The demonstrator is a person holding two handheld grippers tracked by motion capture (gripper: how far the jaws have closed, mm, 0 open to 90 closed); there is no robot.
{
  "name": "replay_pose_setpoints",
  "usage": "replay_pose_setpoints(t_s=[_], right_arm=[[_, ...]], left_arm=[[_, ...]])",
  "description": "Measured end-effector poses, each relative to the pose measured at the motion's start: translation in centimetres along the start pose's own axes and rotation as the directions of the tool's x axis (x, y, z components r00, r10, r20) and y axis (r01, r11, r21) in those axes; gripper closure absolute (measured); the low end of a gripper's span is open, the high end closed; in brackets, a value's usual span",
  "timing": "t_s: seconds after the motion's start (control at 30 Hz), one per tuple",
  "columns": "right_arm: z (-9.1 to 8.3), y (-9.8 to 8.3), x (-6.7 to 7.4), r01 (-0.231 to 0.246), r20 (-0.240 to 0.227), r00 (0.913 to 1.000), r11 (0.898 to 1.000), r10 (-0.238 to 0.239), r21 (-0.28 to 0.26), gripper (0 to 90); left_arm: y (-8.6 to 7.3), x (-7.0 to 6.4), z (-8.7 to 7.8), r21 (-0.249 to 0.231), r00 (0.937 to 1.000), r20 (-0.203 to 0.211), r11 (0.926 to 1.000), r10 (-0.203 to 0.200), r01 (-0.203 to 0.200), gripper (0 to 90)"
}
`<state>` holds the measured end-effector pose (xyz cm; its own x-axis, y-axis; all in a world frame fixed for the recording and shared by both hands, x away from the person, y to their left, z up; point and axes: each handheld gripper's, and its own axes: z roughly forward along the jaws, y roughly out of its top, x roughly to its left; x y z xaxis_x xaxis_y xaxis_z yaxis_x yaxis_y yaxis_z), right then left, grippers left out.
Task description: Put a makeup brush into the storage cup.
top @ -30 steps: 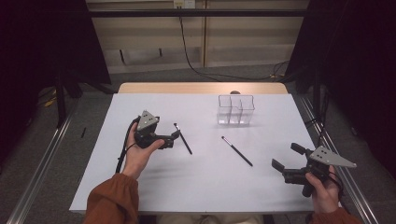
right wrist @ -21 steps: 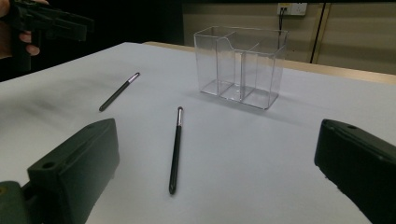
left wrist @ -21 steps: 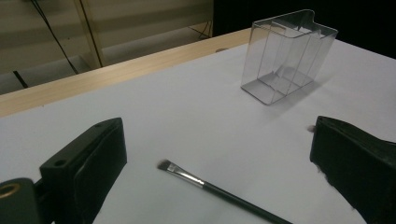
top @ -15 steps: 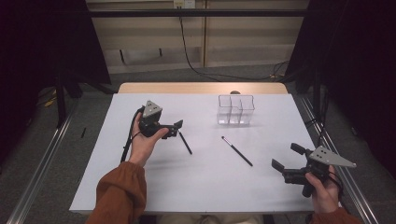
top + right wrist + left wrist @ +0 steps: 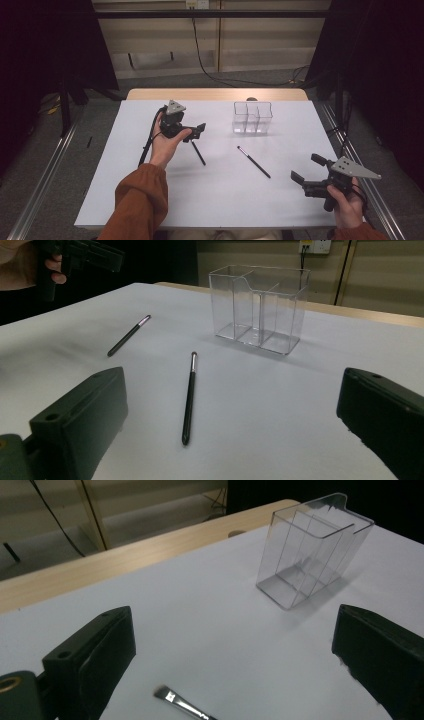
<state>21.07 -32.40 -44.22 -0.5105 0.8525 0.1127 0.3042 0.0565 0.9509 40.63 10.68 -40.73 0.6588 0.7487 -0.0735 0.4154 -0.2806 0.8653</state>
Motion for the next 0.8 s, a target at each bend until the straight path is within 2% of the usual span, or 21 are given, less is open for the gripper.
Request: replay_pose_setpoints(t_s=[0.07, 0.23, 0.33, 0.4, 0.47, 0.6, 0.67, 0.7, 0.73, 0.77, 0.8], right_arm=[[0.0, 0.0, 0.0, 0.000, -0.002, 1.0000, 1.000, 0.000, 0.001, 0.0], [0.1, 0.0, 0.0, -0.001, -0.003, 1.0000, 1.000, 0.001, 0.004, 0.0], [0.1, 0.0, 0.0, -0.001, -0.003, 1.0000, 1.000, 0.001, 0.004, 0.0], [0.1, 0.0, 0.0, 0.001, -0.003, 1.0000, 1.000, -0.001, 0.003, 0.0], [0.1, 0.0, 0.0, 0.000, -0.005, 1.0000, 1.000, 0.000, 0.006, 0.0], [0.1, 0.0, 0.0, 0.007, -0.009, 0.9999, 1.000, -0.007, 0.011, 0.0], [0.1, -0.1, 0.0, 0.009, -0.011, 0.9999, 1.000, -0.009, 0.012, 0.0], [0.1, -0.1, 0.0, 0.008, -0.012, 0.9999, 1.000, -0.008, 0.014, 0.0], [0.2, -0.1, 0.0, 0.007, -0.012, 0.9999, 1.000, -0.007, 0.014, 0.0], [0.2, -0.1, 0.0, 0.007, -0.012, 0.9999, 1.000, -0.007, 0.016, 0.0], [0.2, -0.1, 0.0, 0.007, -0.012, 0.9999, 1.000, -0.007, 0.016, 0.0]], left_arm=[[-0.1, 0.1, 0.1, 0.019, 0.9999, 0.007, 0.9997, -0.015, 0.015, 3.8], [0.0, 0.1, 0.2, 0.059, 0.9997, 0.012, 0.9981, -0.019, 0.019, 4.6], [0.1, 0.2, 0.3, 0.111, 0.9997, 0.010, 0.9937, -0.021, 0.020, 4.5], [0.1, 0.2, 0.3, 0.125, 0.9993, 0.017, 0.9917, -0.032, 0.029, 4.5], [0.1, 0.3, 0.5, 0.157, 0.9980, 0.034, 0.9864, -0.053, 0.047, 4.5], [-0.1, 0.3, 0.8, 0.203, 0.9984, 0.032, 0.9784, -0.047, 0.039, 4.4], [0.0, 0.3, 1.1, 0.241, 0.9990, 0.012, 0.9698, -0.043, 0.039, 4.3], [0.0, 0.4, 1.3, 0.262, 0.9990, 0.017, 0.9644, -0.042, 0.036, 4.1], [0.1, 0.3, 1.4, 0.295, 0.9993, 0.000, 0.9546, -0.039, 0.037, 4.2], [0.1, 0.3, 1.4, 0.295, 0.9993, 0.000, 0.9546, -0.039, 0.037, 4.2], [0.2, 0.2, 1.5, 0.306, 0.9990, -0.008, 0.9510, -0.043, 0.043, 4.8]])
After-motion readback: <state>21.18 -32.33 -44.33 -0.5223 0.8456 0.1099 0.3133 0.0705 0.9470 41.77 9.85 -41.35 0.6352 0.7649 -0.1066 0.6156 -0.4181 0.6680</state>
